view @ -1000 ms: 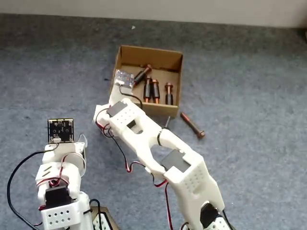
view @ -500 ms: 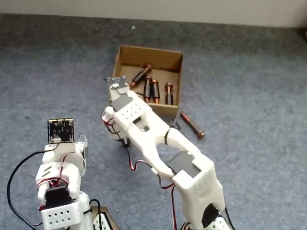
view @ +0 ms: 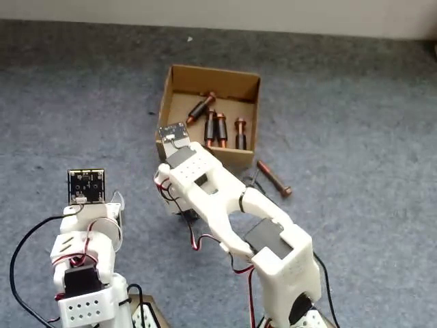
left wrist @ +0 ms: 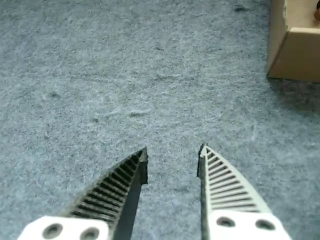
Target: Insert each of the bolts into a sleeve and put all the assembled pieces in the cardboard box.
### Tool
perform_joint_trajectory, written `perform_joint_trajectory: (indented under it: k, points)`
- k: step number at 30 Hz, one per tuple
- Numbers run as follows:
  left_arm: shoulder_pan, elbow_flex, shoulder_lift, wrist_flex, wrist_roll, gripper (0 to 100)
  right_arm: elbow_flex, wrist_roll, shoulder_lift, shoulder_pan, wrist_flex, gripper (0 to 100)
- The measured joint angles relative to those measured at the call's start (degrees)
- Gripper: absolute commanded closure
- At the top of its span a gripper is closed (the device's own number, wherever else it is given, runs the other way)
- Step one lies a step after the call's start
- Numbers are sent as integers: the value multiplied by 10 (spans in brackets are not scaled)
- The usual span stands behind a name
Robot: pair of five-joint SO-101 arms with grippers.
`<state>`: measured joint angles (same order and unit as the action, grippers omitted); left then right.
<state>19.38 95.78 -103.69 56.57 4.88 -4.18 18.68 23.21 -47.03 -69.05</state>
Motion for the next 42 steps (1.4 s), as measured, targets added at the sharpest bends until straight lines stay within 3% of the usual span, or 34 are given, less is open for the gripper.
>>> perform_joint_trajectory:
  k: [3, 6, 18, 27, 42]
  points:
    - [0, 0, 0, 0, 0, 829, 0, 0, 0, -5, 0, 900]
    - [0, 0, 0, 0, 0, 829, -4, 0, -1, -7, 0, 998]
    - [0, 0, 0, 0, 0, 829, -20, 0, -85, 6, -31, 995]
    - [0, 0, 0, 0, 0, 829, -105, 0, -297, 110, -66, 995]
    - [0, 0, 0, 0, 0, 829, -461, 0, -778, 321, -66, 995]
